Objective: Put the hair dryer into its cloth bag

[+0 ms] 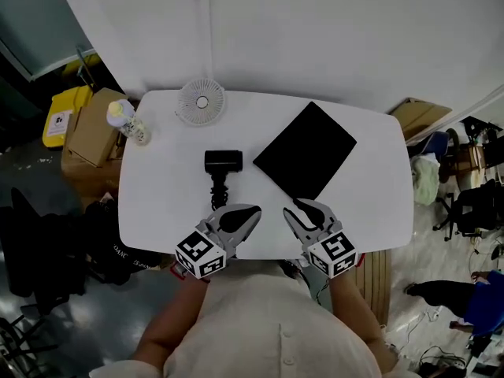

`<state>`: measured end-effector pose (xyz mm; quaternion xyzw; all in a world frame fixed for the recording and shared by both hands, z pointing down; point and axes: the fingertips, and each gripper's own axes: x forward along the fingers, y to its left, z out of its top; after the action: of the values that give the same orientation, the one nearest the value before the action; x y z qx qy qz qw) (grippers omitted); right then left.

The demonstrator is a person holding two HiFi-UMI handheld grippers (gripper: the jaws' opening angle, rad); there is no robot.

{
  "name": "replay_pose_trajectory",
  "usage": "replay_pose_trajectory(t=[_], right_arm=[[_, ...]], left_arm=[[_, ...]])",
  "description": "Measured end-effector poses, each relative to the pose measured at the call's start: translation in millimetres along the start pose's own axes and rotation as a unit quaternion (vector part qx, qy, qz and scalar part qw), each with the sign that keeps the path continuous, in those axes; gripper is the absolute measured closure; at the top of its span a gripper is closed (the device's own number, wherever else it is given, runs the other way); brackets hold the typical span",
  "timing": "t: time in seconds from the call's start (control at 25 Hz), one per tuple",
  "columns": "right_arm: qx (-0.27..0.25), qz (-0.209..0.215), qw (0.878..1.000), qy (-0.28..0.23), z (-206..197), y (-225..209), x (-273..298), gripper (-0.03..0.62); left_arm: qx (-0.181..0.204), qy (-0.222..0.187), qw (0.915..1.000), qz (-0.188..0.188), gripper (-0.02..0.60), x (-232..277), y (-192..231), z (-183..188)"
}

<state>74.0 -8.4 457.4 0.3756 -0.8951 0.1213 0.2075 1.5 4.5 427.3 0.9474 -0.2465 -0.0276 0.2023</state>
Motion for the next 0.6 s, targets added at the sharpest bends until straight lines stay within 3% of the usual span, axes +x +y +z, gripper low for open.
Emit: replay_pose_trajectory(t=[0.36,0.6], right_arm=[[-0.058,-0.009,0.992,0.113,-56,-40,45,0.465],[-0.079,-0.013,0.984,0.161,-83,-52,71,0.479]], left_arm=[[-0.015,0.037,0.9992,-0.007,0.569,23,10,-31],[-0.026,0.047,0.9986,-0.003,0.569,35,20,-44]])
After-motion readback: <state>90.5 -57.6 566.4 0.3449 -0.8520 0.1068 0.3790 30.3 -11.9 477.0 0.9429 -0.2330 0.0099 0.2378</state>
